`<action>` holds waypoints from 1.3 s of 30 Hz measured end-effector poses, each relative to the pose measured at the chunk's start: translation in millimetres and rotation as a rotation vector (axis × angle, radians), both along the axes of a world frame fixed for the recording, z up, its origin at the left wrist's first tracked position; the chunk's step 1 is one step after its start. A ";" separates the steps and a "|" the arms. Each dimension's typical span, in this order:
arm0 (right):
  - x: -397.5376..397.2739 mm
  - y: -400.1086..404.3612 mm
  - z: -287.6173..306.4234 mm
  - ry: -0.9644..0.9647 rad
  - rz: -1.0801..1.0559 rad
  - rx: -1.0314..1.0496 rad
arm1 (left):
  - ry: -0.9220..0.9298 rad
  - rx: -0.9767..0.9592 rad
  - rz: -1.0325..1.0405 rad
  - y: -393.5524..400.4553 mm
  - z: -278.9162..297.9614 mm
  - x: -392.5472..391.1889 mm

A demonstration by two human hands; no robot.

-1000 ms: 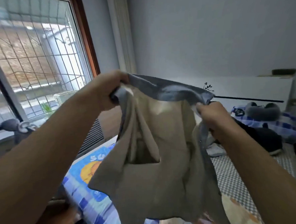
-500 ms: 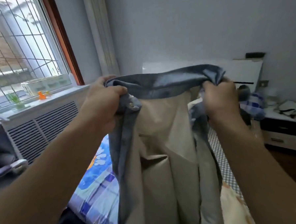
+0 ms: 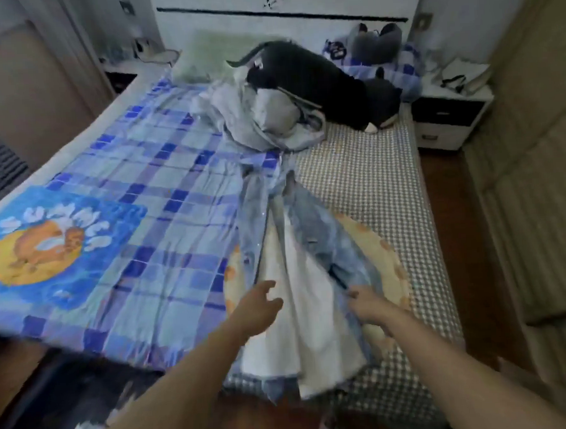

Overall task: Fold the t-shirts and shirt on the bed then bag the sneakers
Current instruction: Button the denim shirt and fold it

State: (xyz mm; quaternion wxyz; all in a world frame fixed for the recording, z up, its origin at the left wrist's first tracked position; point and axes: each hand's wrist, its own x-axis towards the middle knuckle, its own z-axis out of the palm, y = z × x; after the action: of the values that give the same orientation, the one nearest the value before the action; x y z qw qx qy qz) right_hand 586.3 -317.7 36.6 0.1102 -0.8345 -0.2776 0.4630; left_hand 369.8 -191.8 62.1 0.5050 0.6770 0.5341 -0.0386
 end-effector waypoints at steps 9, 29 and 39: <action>-67.0 -33.1 -132.8 -0.375 -0.153 -0.006 | 0.192 0.157 0.125 13.4 -196.9 -78.9; -24.4 44.7 -341.4 -1.015 -0.416 0.780 | 0.026 0.921 0.200 16.4 -356.0 -28.0; -24.1 -26.6 -256.1 -0.842 -0.377 0.470 | 0.001 0.491 0.155 46.1 -237.3 -111.8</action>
State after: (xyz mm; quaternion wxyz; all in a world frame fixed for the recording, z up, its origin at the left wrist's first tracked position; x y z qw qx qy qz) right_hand 562.2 -344.3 -219.5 0.2547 -0.9368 -0.2392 -0.0158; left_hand 258.0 -145.6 -175.2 0.3266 0.7363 0.5780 0.1310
